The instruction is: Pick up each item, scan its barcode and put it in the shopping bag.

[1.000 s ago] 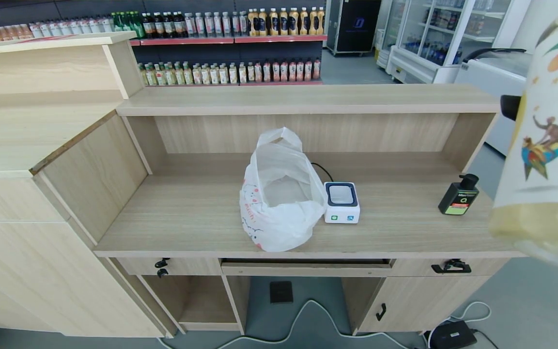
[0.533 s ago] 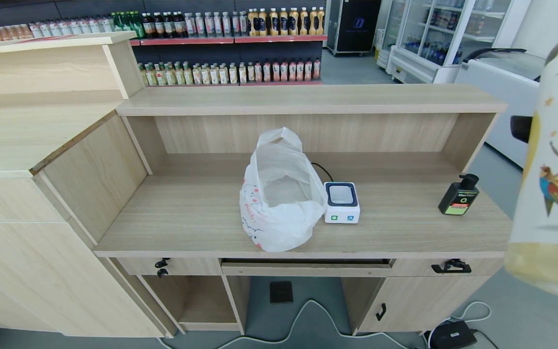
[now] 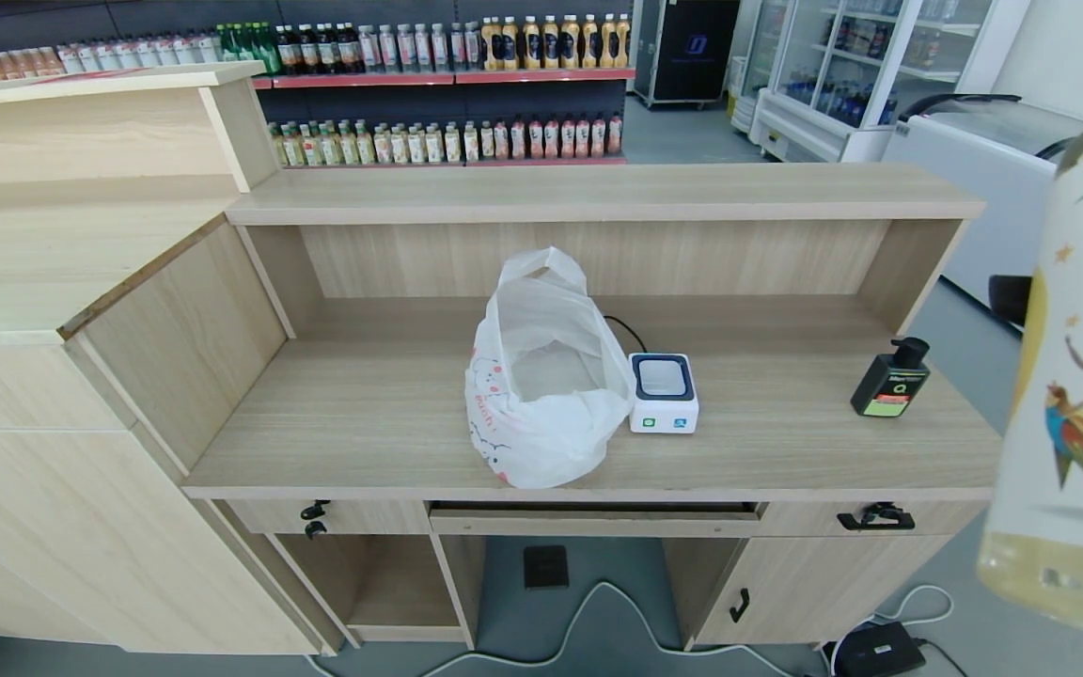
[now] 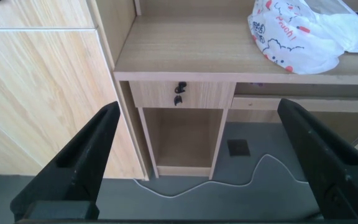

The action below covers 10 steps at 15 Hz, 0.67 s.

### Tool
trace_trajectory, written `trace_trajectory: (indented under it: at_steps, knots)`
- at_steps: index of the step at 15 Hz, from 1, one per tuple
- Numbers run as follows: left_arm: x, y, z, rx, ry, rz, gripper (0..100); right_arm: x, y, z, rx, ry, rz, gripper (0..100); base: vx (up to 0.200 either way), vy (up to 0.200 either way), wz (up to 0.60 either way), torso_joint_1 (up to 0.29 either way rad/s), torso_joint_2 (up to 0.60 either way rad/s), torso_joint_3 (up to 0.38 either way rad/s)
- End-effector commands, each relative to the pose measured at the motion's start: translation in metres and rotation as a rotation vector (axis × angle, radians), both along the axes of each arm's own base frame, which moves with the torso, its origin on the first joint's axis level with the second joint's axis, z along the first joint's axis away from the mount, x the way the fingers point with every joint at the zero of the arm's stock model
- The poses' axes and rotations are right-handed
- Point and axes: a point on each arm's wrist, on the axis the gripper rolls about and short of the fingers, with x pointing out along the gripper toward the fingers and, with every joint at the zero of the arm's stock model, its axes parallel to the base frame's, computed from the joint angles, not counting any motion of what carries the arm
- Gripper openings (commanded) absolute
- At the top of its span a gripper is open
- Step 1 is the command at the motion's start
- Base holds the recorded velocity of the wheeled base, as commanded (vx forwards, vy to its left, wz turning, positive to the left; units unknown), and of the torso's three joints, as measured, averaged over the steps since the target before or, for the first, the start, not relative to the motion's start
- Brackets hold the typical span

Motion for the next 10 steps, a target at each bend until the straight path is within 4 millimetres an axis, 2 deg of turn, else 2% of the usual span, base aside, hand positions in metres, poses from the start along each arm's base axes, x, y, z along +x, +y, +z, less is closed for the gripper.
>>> trace_trajectory:
  at_steps: [1,10]
  knots:
    - [0.0000,0.0000,0.0000,0.000,0.000,0.001,100,-0.0019,-0.0003,-0.0021,0.004,0.007,-0.010,0,0.000,0.000,0.00,0.000,0.00,0.000]
    - [0.0000,0.0000,0.0000,0.000,0.000,0.001,100,0.0013,0.0017,-0.0041,0.001,0.005,-0.010,0,0.000,0.000,0.00,0.000,0.00,0.000]
